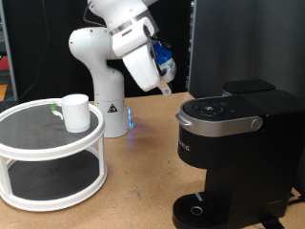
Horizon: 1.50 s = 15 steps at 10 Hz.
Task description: Make a cup of coffee with the keurig machine
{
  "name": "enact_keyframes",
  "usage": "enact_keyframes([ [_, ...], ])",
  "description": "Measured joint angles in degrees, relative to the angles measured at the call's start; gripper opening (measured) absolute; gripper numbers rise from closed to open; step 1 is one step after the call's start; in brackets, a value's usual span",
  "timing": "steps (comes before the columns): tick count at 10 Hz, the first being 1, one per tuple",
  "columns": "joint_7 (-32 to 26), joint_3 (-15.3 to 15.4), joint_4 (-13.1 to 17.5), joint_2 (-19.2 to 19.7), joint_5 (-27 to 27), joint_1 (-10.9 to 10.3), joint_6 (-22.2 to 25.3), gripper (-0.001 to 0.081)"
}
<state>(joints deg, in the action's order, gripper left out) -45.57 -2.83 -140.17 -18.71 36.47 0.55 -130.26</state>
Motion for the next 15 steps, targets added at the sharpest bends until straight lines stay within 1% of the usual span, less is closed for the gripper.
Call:
enact_keyframes([
  [2,0.2,-0.5,-0.1,-3.1,-2.9,0.7,6.3,0.0002],
  [3,0.2,-0.5,-0.1,-2.9,-2.6,0.7,5.6,0.0002],
  [4,1.6,-0.2,-0.8,-2.9,-1.4,0.7,2.5,0.0002],
  [5,2.6,-0.1,-2.3,-3.2,1.3,0.7,-1.4,0.0002],
  [6,2.4,-0.4,-3.7,-4.1,4.2,0.7,-3.6,0.0002],
  [7,1.9,-1.2,-5.1,-5.7,4.9,0.8,-3.5,0.0002],
  [8,0.9,-2.3,-6.3,-7.5,4.5,1.1,-1.6,0.0002],
  [9,-0.5,-3.6,-7.0,-9.1,3.2,1.7,1.9,0.0002],
  [10,-1.8,-4.9,-7.5,-10.6,1.3,2.4,5.3,0.0002],
  [12,-4.1,-7.3,-8.5,-13.5,-1.8,4.0,10.2,0.0002],
  [13,-4.3,-8.0,-9.2,-15.1,-2.9,5.1,11.3,0.0002],
  [14,-4.2,-8.2,-10.5,-17.3,-3.2,5.7,11.7,0.0002],
  [15,-4.2,-8.2,-10.5,-17.2,-3.2,5.7,11.7,0.0002],
])
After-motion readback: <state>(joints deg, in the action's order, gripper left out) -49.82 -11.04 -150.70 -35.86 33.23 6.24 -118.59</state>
